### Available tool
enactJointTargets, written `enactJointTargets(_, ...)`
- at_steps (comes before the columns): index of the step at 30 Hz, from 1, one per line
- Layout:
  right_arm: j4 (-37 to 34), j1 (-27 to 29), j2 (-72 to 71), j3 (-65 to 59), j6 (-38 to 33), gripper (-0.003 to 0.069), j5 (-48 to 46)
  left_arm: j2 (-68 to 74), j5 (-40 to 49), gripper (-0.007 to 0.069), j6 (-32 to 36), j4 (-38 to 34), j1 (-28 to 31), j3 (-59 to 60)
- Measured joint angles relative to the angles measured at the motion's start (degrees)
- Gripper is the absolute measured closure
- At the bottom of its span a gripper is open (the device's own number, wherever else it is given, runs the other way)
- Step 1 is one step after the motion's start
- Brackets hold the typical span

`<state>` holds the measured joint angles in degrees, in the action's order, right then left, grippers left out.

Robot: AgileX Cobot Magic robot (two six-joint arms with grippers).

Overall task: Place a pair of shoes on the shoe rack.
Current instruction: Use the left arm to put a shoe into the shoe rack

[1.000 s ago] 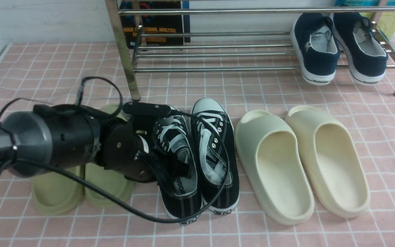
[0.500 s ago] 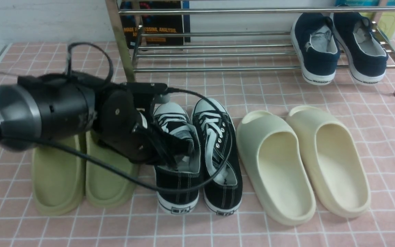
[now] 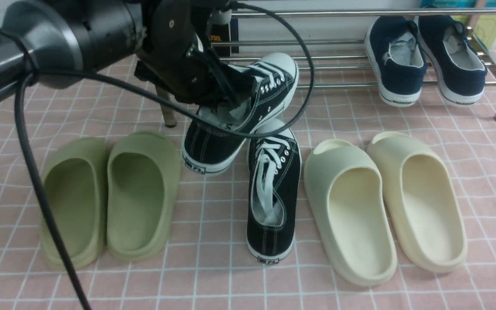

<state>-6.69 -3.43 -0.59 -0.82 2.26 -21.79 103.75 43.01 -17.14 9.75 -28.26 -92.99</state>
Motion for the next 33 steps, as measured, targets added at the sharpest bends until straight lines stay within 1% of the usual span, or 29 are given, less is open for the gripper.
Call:
enactJointTargets(5, 0.00, 0.00, 0.00, 0.00, 0.00, 0.0420, 0.00, 8.17, 1.30, 0.0610, 0.00, -0.82, 2.72, -9.03)
enactJointTargets(12, 0.00, 0.00, 0.00, 0.00, 0.00, 0.0420, 0.00, 16.78, 0.35, 0.0609, -0.64, -0.61, 3.20, -19.80)
enactJointTargets(16, 0.00, 0.00, 0.00, 0.00, 0.00, 0.0420, 0.00, 20.30, -0.57, 0.0608, -4.19, 1.76, 3.13, -24.43)
enactJointTargets(18, 0.00, 0.00, 0.00, 0.00, 0.00, 0.0420, 0.00, 22.08, -0.99, 0.0606, -8.25, 4.96, 3.13, -26.24)
enactJointTargets(20, 0.00, 0.00, 0.00, 0.00, 0.00, 0.0420, 0.00, 22.57, -1.37, 0.0606, -9.58, 6.40, 3.13, -26.58)
enactJointTargets(22, 0.00, 0.00, 0.00, 0.00, 0.00, 0.0420, 0.00, 23.43, -2.41, 0.0606, -13.14, 8.97, 3.13, -26.65)
enactJointTargets(24, 0.00, 0.00, 0.00, 0.00, 0.00, 0.0420, 0.00, 23.69, -2.95, 0.0605, -14.58, 10.23, 3.13, -26.65)
enactJointTargets(28, 0.00, 0.00, 0.00, 0.00, 0.00, 0.0419, 0.00, 24.59, -5.31, 0.0604, -19.97, 14.90, 3.13, -26.82)
enactJointTargets(30, 0.00, 0.00, 0.00, 0.00, 0.00, 0.0419, 0.00, 24.87, -6.09, 0.0605, -21.27, 16.13, 3.13, -26.82)
enactJointTargets(33, 0.00, 0.00, 0.00, 0.00, 0.00, 0.0419, 0.00, 25.24, -7.77, 0.0605, -26.21, 19.41, 3.13, -26.82)
